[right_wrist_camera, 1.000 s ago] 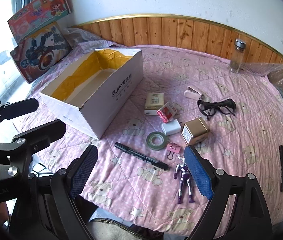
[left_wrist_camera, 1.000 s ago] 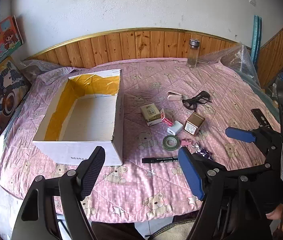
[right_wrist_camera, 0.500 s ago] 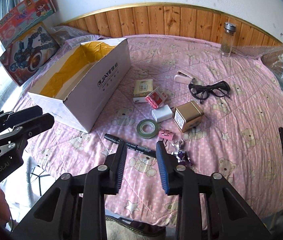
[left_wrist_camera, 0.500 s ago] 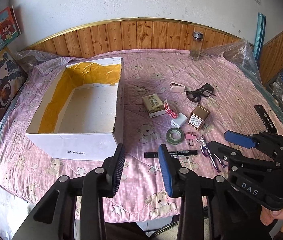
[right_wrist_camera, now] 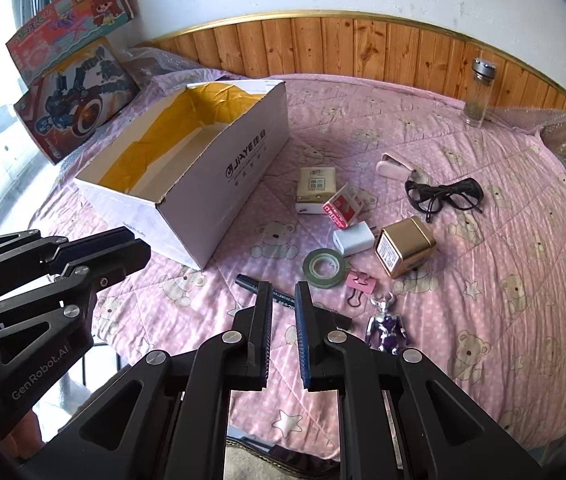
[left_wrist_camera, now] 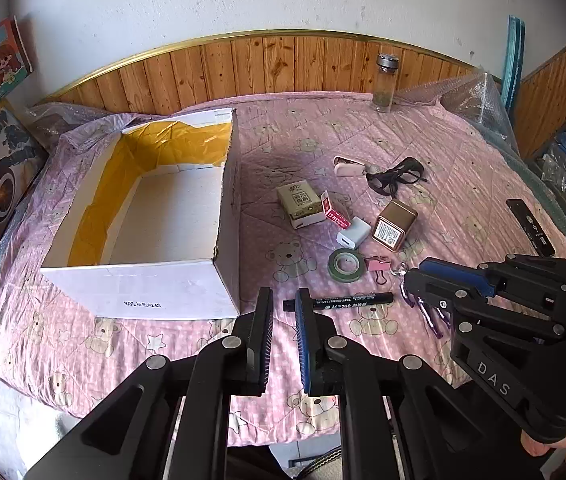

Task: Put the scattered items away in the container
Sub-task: 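Move left tool toward black marker while right tool approaches purple action figure, then close left tool on black marker while right tool grasps purple action figure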

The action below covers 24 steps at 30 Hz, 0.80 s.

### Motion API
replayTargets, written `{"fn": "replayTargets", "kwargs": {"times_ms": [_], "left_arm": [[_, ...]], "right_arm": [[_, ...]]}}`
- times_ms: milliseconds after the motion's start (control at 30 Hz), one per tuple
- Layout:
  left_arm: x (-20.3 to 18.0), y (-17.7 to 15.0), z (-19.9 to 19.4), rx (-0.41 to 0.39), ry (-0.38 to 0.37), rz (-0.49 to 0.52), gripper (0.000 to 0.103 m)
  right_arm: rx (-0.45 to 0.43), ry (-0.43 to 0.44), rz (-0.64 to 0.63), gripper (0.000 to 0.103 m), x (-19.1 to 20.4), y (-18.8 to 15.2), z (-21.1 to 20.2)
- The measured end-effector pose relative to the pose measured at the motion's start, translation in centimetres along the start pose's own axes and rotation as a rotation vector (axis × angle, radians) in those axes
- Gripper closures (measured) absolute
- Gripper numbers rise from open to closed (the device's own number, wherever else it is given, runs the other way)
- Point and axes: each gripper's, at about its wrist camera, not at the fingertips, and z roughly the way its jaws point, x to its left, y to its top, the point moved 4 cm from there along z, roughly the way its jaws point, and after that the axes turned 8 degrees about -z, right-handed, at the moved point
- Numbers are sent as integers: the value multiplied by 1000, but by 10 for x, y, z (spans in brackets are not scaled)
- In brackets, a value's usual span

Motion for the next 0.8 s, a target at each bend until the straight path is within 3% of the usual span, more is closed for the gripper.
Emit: {"fn": "replayTargets", "kwargs": {"times_ms": [100,133,167,200,267,333,400,600,800], "left_arm": [[-1,-1,5,12,-17,8,91],[-2,-2,9,21,-22,9,90],[-3,-3,12,29,-28,6,89],[-4,-4,15,36,-43,4,85],[-6,-5,22,46,-50,2,76],[-9,-6,29,55,-83,-1,56],[-12,-8,36,59,-106,10,43],[-33,-17,72,122,-167,94,39],[-51,-26,113,172,-189,163,39]], "right_arm": [[4,8,7,86,-1,-1,5],[6,9,16,67,-3,-3,7],[7,5,26,55,-6,-4,9],[8,-4,35,50,-10,-6,11],[19,-5,63,50,-20,-12,18],[33,7,110,49,-35,-22,24],[41,4,167,49,-54,-36,28],[120,5,305,48,-102,-78,51],[163,31,283,48,-108,-88,76]]}}
